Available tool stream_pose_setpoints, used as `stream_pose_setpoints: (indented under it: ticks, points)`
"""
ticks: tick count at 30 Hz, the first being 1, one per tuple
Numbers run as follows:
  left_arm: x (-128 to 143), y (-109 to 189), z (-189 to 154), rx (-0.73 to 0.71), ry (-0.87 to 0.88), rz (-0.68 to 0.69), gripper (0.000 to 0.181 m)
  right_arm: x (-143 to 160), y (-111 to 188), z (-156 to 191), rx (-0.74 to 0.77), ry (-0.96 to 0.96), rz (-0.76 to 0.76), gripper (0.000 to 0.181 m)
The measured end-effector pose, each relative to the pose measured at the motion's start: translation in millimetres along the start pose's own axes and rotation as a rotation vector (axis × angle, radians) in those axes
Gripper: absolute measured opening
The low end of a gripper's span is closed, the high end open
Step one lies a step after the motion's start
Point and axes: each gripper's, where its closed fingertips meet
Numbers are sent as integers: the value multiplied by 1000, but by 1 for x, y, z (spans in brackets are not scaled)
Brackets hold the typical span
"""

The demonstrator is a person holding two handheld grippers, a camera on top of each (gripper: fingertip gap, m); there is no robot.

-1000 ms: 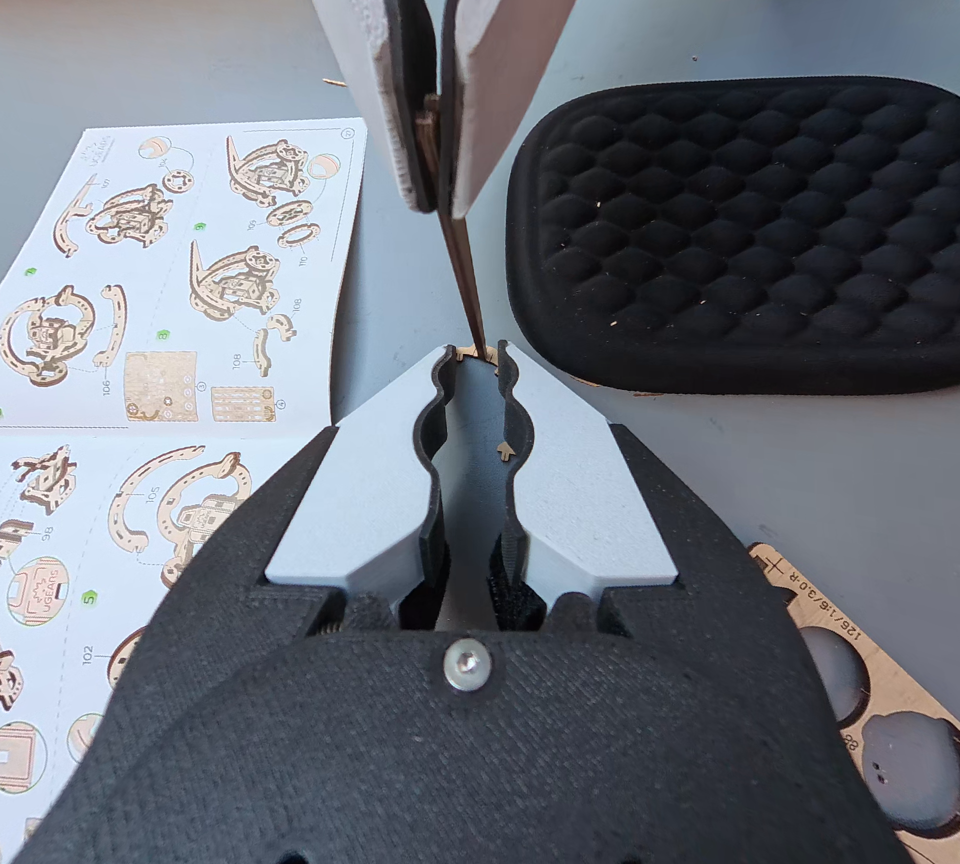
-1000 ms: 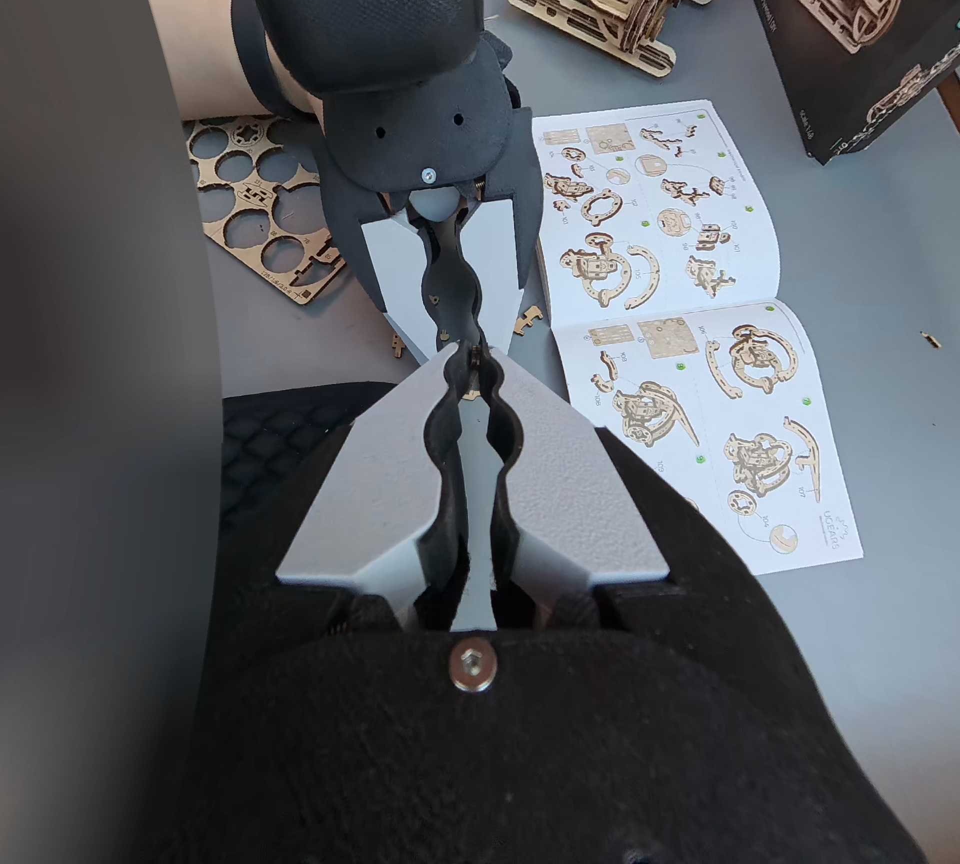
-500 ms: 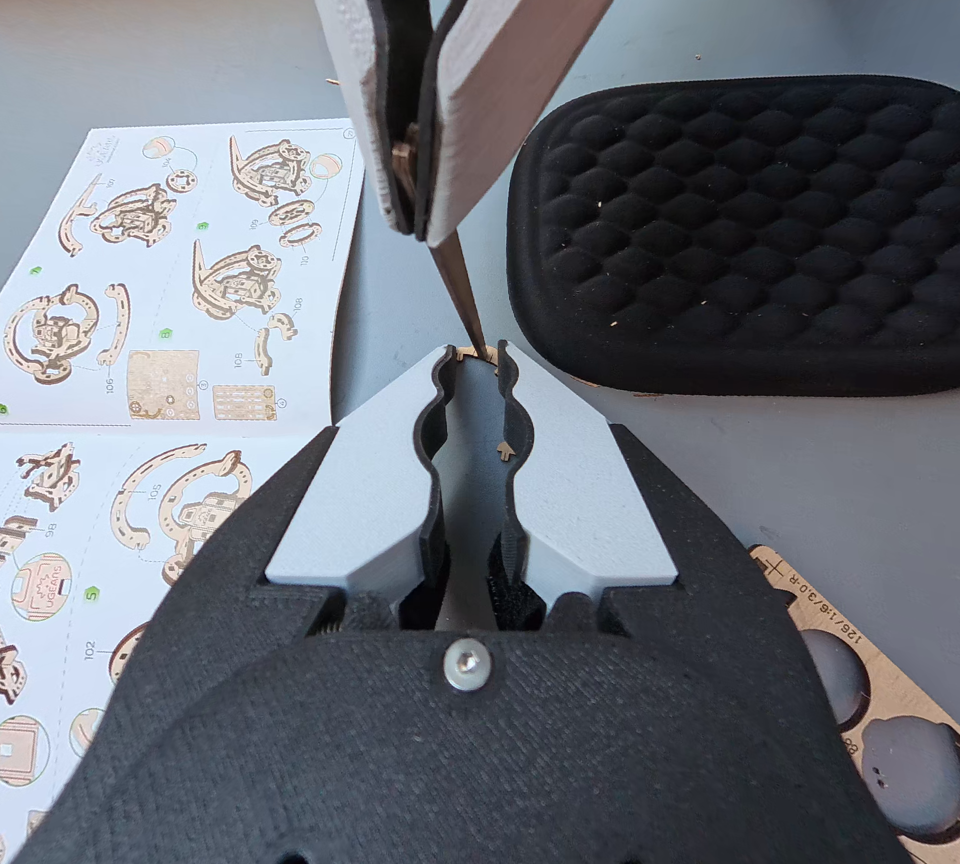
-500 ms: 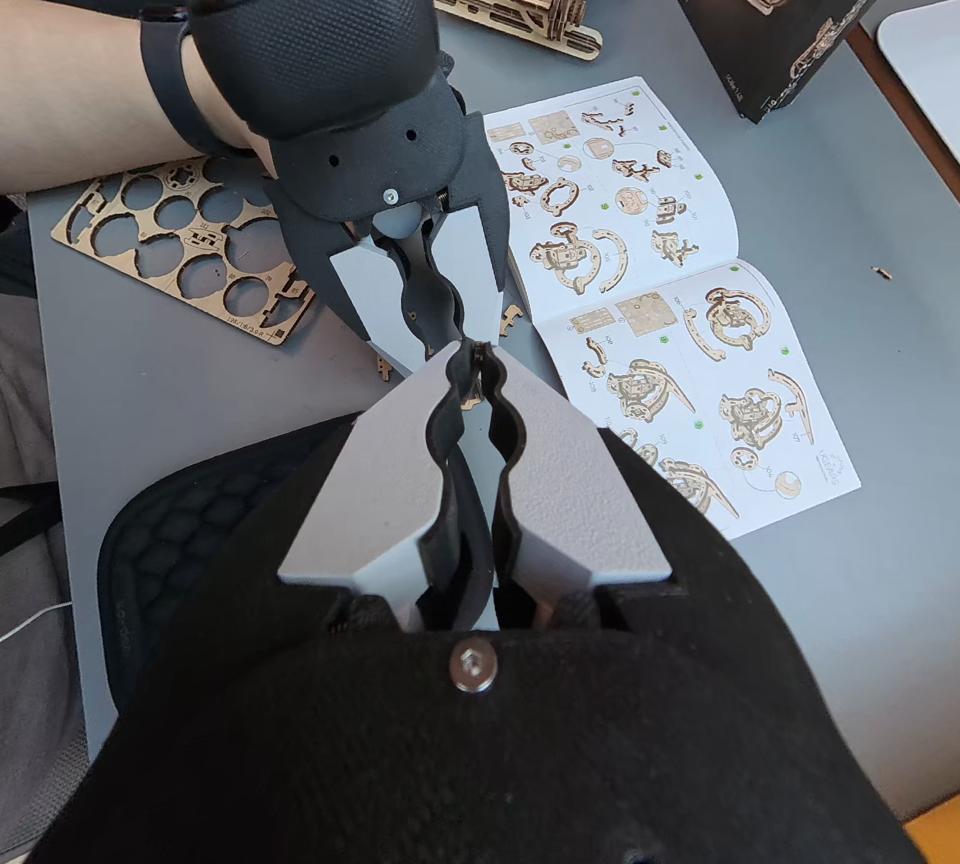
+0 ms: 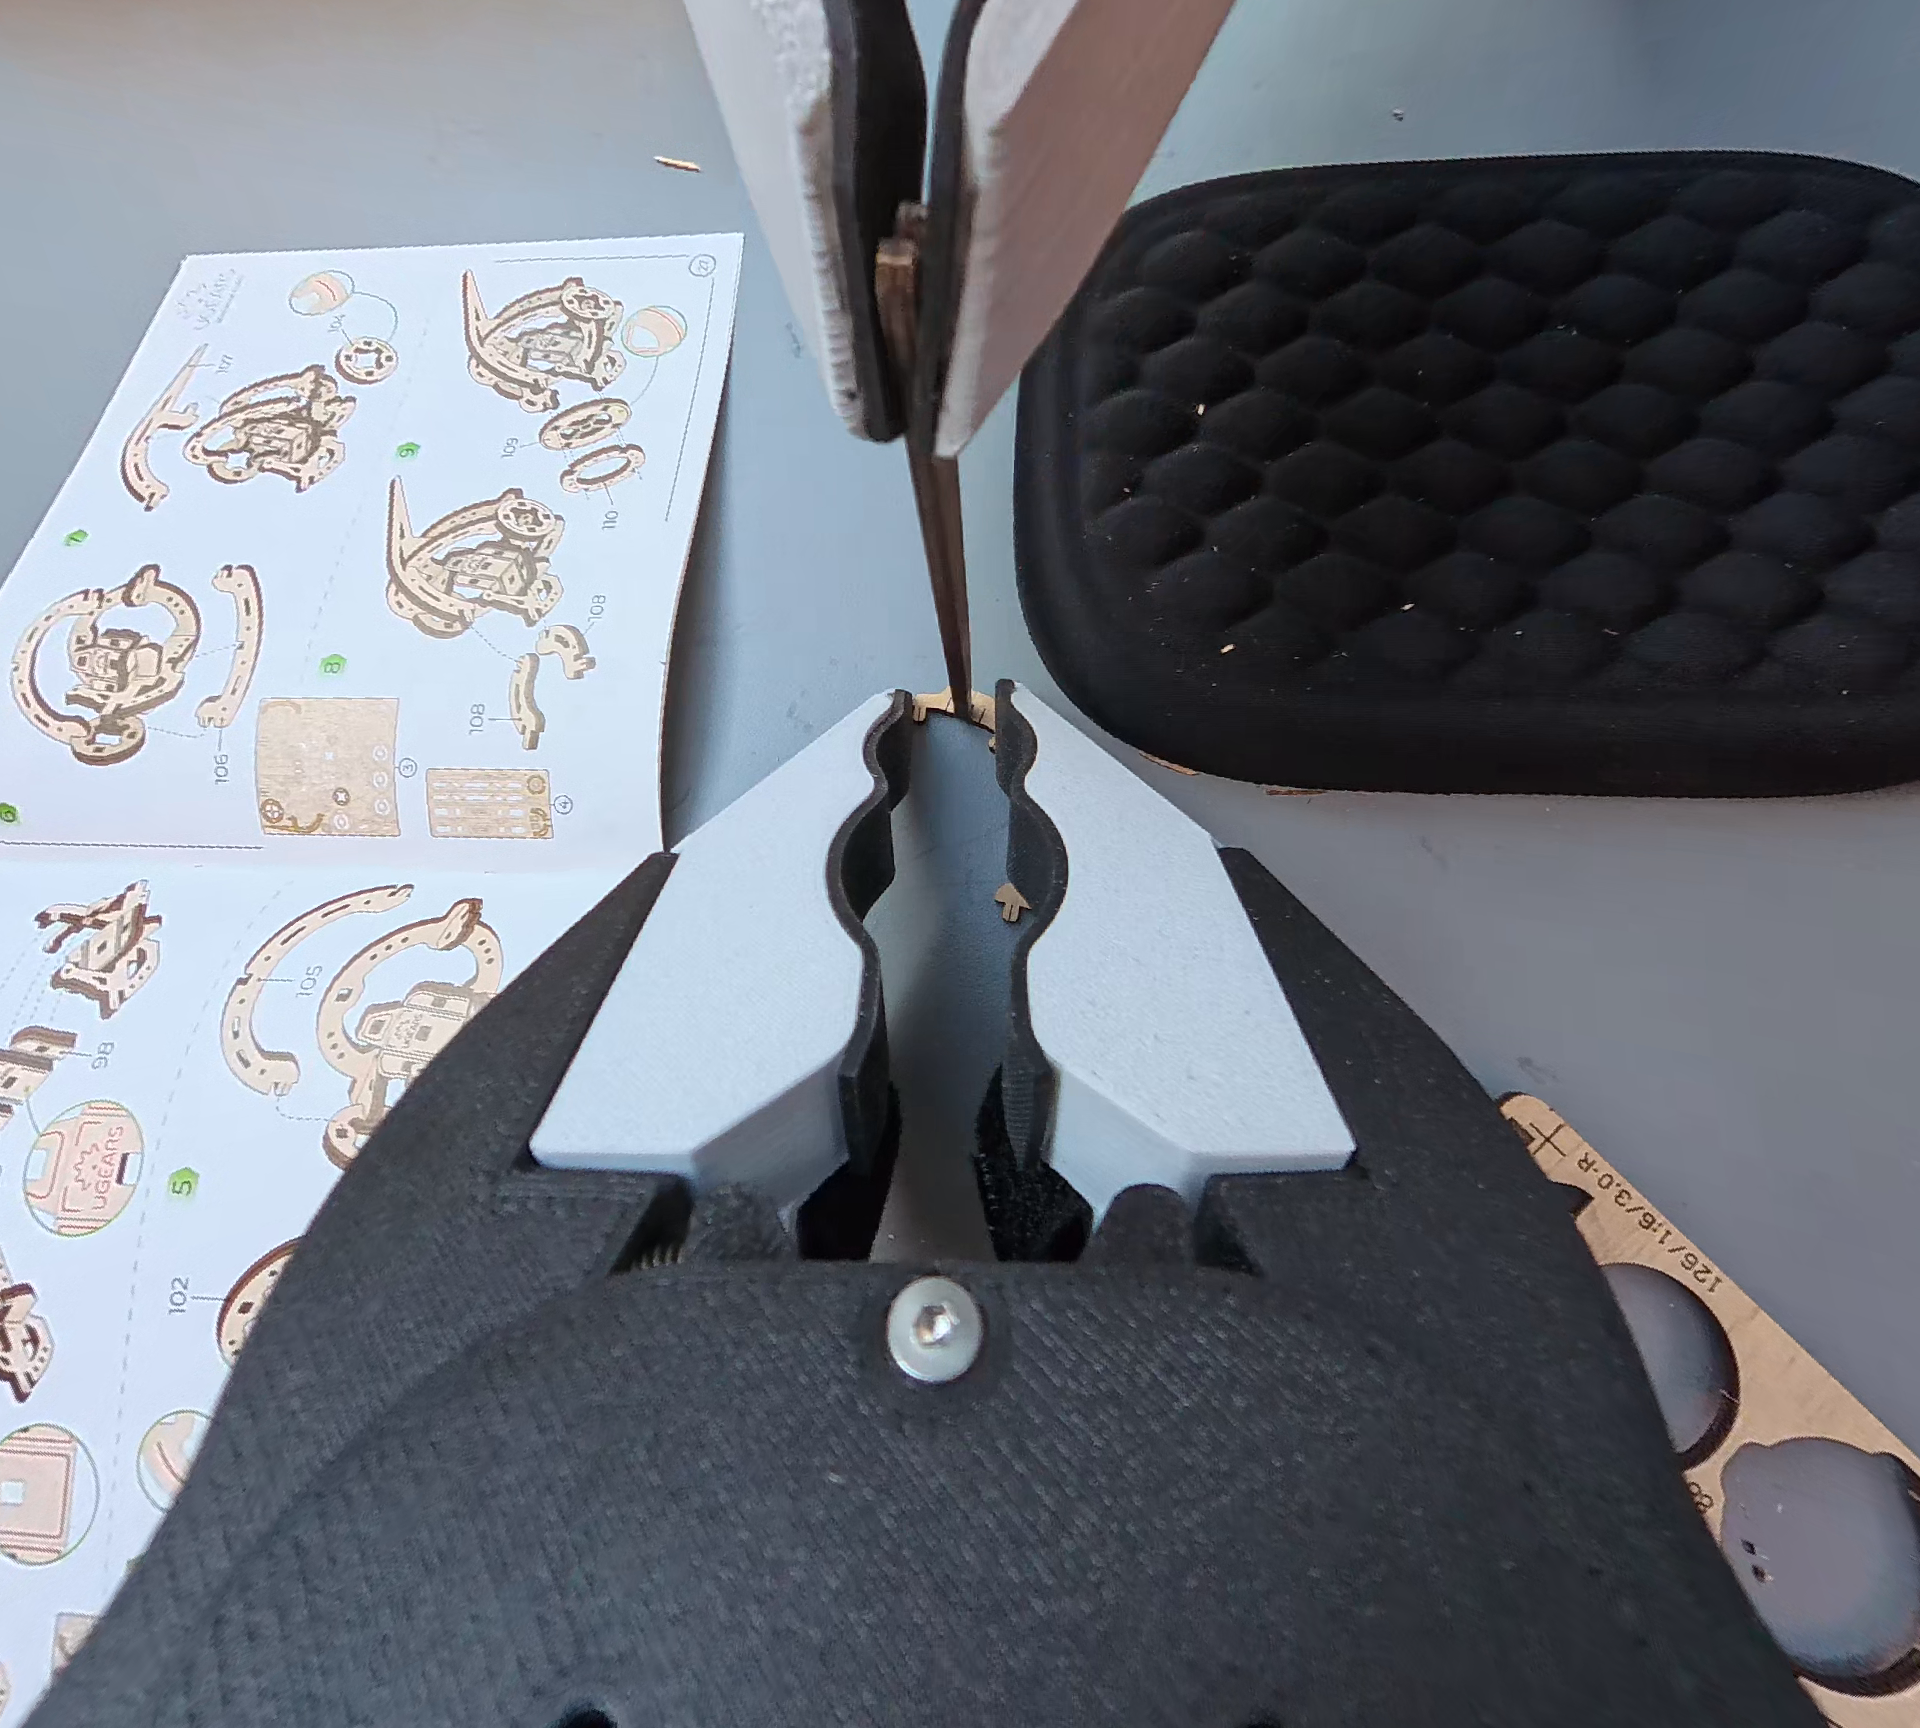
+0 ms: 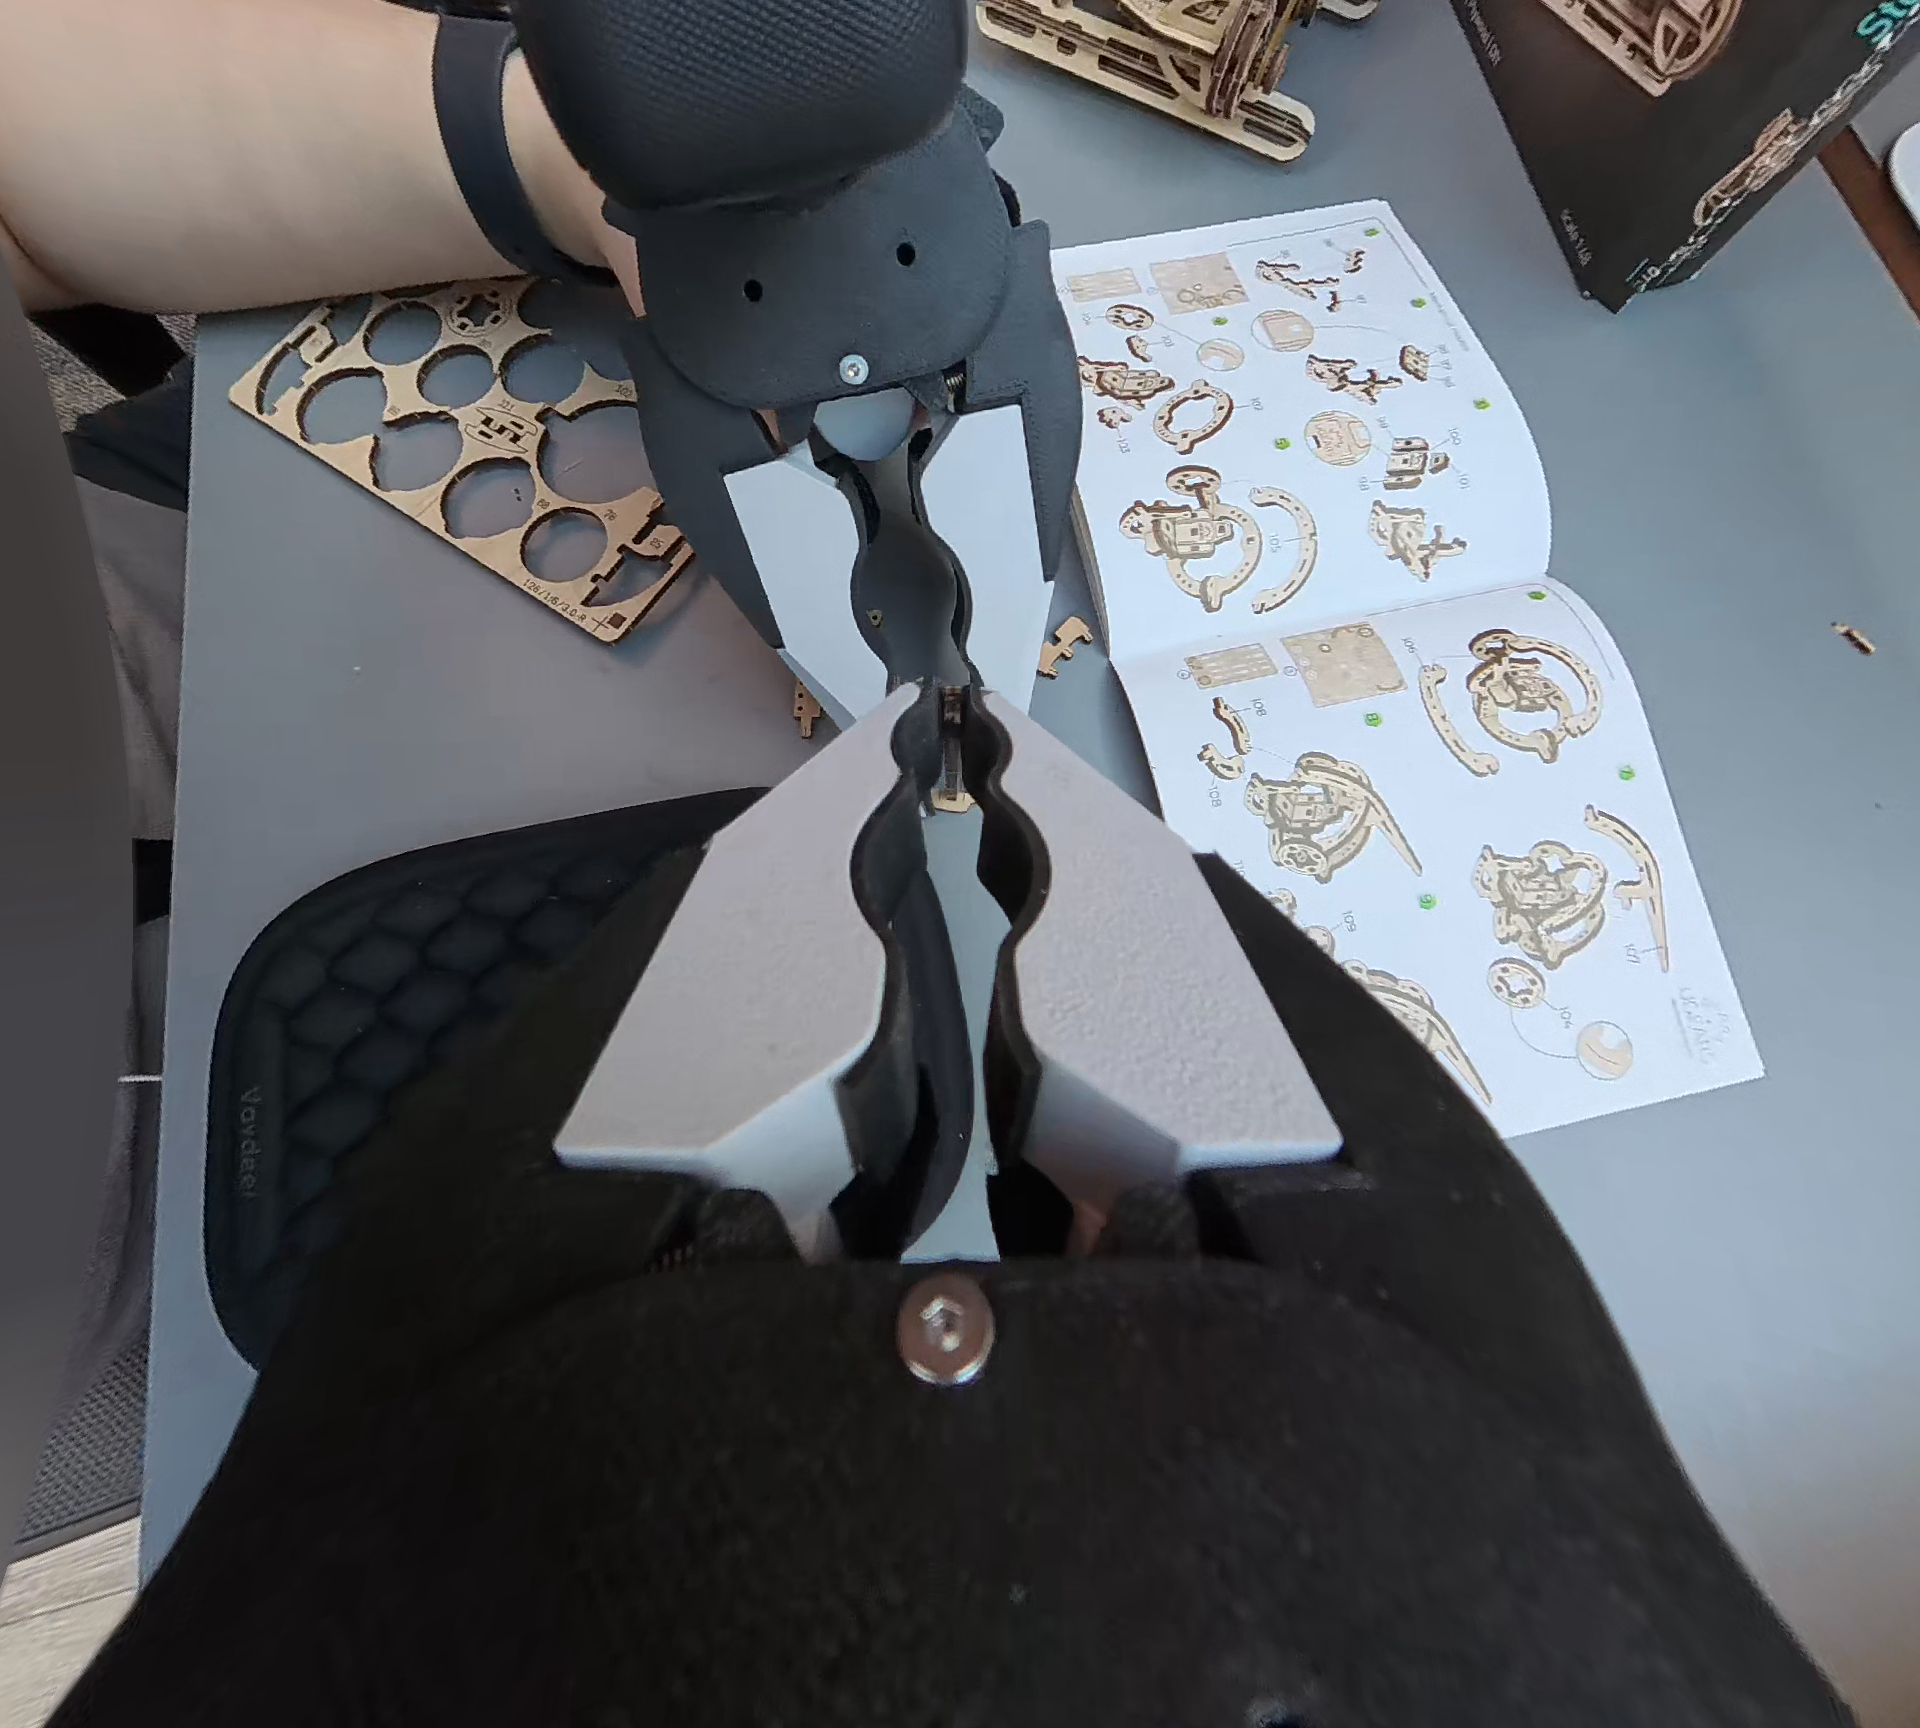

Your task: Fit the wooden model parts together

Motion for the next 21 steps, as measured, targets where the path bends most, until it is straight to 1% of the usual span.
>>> stream_pose_setpoints:
  ticks: [4, 11, 17, 21]
  points:
    - [0, 0, 0, 3, 4, 0, 14, 0, 2, -4, 15, -12, -9, 3]
    - [0, 0, 1, -6, 3, 0, 14, 1, 4, -8, -16, -45, -40, 2]
    - [4, 5, 2, 9, 27, 27, 29, -11, 23, -14, -1, -51, -132, 1]
    - [3, 10, 5, 10, 47, 17, 29, -5, 19, -15, -26, -113, -136, 2]
Point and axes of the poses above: each gripper's, where its closed fingertips meet, y back along the fingers, x out of its underside, z = x × y across the jaws, and after that the axes turned 15 degrees about -x, right-handed
